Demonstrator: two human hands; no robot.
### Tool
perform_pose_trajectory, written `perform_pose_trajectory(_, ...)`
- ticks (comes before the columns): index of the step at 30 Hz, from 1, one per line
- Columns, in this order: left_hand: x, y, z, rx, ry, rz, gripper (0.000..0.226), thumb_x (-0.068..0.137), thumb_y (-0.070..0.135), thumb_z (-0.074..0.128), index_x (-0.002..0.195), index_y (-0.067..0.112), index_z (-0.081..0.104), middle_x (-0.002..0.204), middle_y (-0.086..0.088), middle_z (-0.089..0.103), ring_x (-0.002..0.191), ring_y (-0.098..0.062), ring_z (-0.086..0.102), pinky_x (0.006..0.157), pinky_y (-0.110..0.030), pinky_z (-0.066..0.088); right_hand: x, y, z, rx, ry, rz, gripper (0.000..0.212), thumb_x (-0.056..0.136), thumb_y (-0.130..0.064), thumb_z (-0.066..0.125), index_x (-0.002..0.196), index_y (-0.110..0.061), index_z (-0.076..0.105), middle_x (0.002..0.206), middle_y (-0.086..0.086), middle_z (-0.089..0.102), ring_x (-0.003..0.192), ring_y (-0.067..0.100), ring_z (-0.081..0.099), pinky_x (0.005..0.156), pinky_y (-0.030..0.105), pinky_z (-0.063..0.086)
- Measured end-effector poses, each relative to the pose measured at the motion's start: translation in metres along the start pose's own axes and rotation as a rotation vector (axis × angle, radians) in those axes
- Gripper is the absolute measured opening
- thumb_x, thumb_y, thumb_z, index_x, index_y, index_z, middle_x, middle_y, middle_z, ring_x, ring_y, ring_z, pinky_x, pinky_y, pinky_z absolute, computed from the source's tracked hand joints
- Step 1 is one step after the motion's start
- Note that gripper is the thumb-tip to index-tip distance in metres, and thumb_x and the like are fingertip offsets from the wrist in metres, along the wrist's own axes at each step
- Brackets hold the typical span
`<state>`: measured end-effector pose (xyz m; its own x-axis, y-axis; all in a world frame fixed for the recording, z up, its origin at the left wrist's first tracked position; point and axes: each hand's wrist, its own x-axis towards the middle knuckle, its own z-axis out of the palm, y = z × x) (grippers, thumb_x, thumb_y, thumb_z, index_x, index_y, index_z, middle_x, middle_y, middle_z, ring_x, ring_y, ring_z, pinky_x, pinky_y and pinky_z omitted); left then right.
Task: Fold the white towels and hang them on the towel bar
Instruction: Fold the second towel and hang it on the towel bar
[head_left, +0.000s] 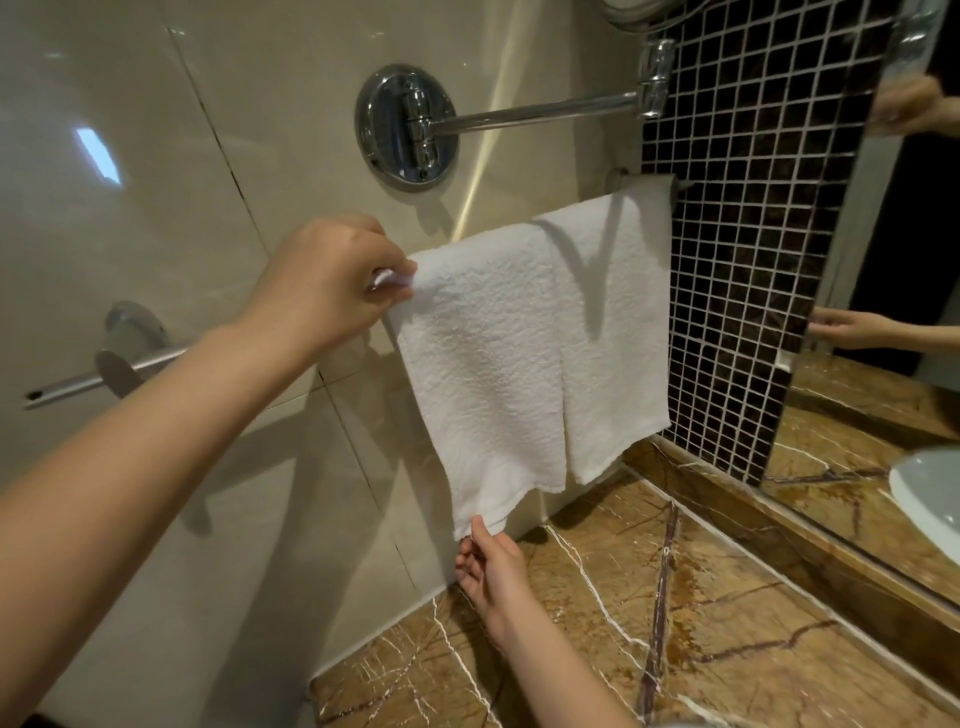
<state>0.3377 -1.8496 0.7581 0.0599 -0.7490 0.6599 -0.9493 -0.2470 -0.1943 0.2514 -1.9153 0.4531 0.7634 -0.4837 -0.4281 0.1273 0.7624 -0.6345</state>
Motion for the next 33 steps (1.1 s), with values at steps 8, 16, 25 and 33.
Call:
perform_pose_trajectory(8, -0.009, 0.005, 0.009, 0.056, 0.059, -0.068, 0.020, 0.083, 0.009, 0.068, 0.102, 0.004, 0.072, 0.093, -0.017, 0.065, 0.084, -0.038, 0.060, 0.067, -0.039, 0.043, -0.005, -0.006, -0.005, -0.021, -0.022, 0.045, 0.017, 0.093, -0.021, 0.060, 0.086, -0.007, 0.051, 0.059, 0.001, 0.055, 0.057, 0.013, 0.051, 0.055, 0.023, 0.046)
perform_pose_trajectory(16, -0.006, 0.007, 0.006, 0.064, 0.033, -0.116, 0.020, 0.081, 0.009, 0.069, 0.100, 0.005, 0.073, 0.092, -0.017, 0.065, 0.086, -0.038, 0.060, 0.068, -0.042, 0.047, -0.010, -0.010, -0.005, -0.075, -0.024, 0.063, 0.017, 0.093, -0.023, 0.058, 0.086, -0.009, 0.052, 0.063, 0.002, 0.055, 0.060, 0.013, 0.052, 0.058, 0.023, 0.047)
perform_pose_trajectory(25, -0.003, 0.010, 0.001, 0.054, -0.038, -0.161, 0.019, 0.082, 0.013, 0.067, 0.099, 0.007, 0.071, 0.094, -0.015, 0.063, 0.089, -0.036, 0.059, 0.068, -0.037, 0.041, -0.034, -0.060, -0.008, -0.839, 0.022, 0.046, 0.020, 0.093, -0.024, 0.055, 0.096, -0.004, 0.058, 0.068, 0.005, 0.058, 0.050, 0.012, 0.051, 0.045, 0.018, 0.039)
perform_pose_trajectory(33, 0.011, 0.033, -0.011, -0.072, -0.175, -0.234, 0.055, 0.086, 0.047, 0.056, 0.130, 0.014, 0.053, 0.127, -0.013, 0.057, 0.117, -0.033, 0.051, 0.093, -0.047, 0.044, -0.111, -0.187, 0.017, -1.861, 0.475, -0.610, 0.049, 0.091, -0.048, 0.048, 0.121, -0.009, 0.049, 0.120, 0.011, 0.057, 0.109, 0.031, 0.055, 0.083, 0.040, 0.045)
